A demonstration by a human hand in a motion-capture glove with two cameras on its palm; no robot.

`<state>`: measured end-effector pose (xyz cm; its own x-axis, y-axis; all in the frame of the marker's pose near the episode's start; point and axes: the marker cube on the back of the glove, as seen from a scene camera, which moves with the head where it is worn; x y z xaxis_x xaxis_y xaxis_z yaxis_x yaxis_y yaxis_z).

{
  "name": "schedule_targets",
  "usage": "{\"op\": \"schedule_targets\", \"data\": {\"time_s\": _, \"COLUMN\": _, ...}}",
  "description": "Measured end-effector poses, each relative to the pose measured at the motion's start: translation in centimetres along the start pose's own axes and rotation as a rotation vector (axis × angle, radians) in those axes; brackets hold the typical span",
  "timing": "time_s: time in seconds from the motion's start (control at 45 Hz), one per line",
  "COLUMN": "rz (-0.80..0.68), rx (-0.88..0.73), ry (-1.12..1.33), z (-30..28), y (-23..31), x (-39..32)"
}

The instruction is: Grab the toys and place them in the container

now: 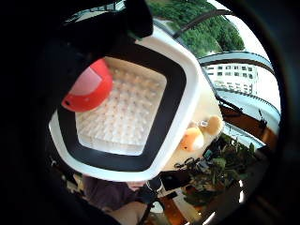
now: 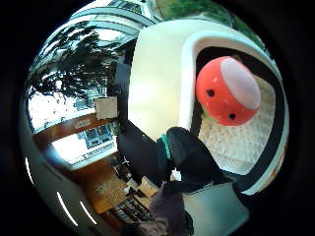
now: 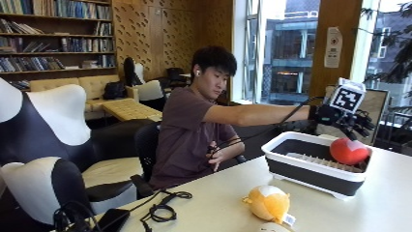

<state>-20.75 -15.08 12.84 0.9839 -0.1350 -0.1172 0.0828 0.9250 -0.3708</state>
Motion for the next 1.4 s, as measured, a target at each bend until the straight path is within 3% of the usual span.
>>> {"op": "schedule_targets", "data": {"time_s": 0.111, "rz": -0.111, "rx": 0.024, "ry": -0.138, "z": -2.4, "y": 1.9, "x": 0.1}}
{"op": "schedule_targets", "data": {"time_s": 0.222, "rz": -0.014, "rx": 0.072, "ry": 0.147, "z": -4.8, "y": 4.5, "x": 6.2}}
{"op": "schedule_targets", "data": {"time_s": 0.311, "rz": -0.032, "rx": 0.116, "ry": 0.147, "z": -7.4, "y": 7.7, "x": 9.8}}
{"op": "schedule_targets", "data": {"time_s": 0.4, "rz": 0.074, "rx": 0.137, "ry": 0.005, "z": -9.7, "y": 11.0, "x": 12.7}}
{"op": "schedule_targets", "data": {"time_s": 0.6, "rz": 0.241, "rx": 0.157, "ry": -0.063, "z": -9.8, "y": 15.0, "x": 22.7}}
{"op": "schedule_targets", "data": {"time_s": 0.711, "rz": 0.255, "rx": 0.154, "ry": -0.113, "z": -6.7, "y": 15.6, "x": 26.9}}
{"op": "schedule_targets", "data": {"time_s": 0.867, "rz": 0.309, "rx": 0.056, "ry": -0.135, "z": 2.5, "y": 13.7, "x": 31.0}}
{"op": "schedule_targets", "data": {"time_s": 1.155, "rz": 0.327, "rx": -0.220, "ry": -0.047, "z": 19.1, "y": 11.1, "x": 31.9}}
{"op": "schedule_targets", "data": {"time_s": 1.244, "rz": 0.327, "rx": -0.176, "ry": -0.015, "z": 20.9, "y": 11.1, "x": 32.2}}
{"op": "schedule_targets", "data": {"time_s": 1.4, "rz": 0.283, "rx": 0.022, "ry": -0.174, "z": 21.0, "y": 10.9, "x": 33.7}}
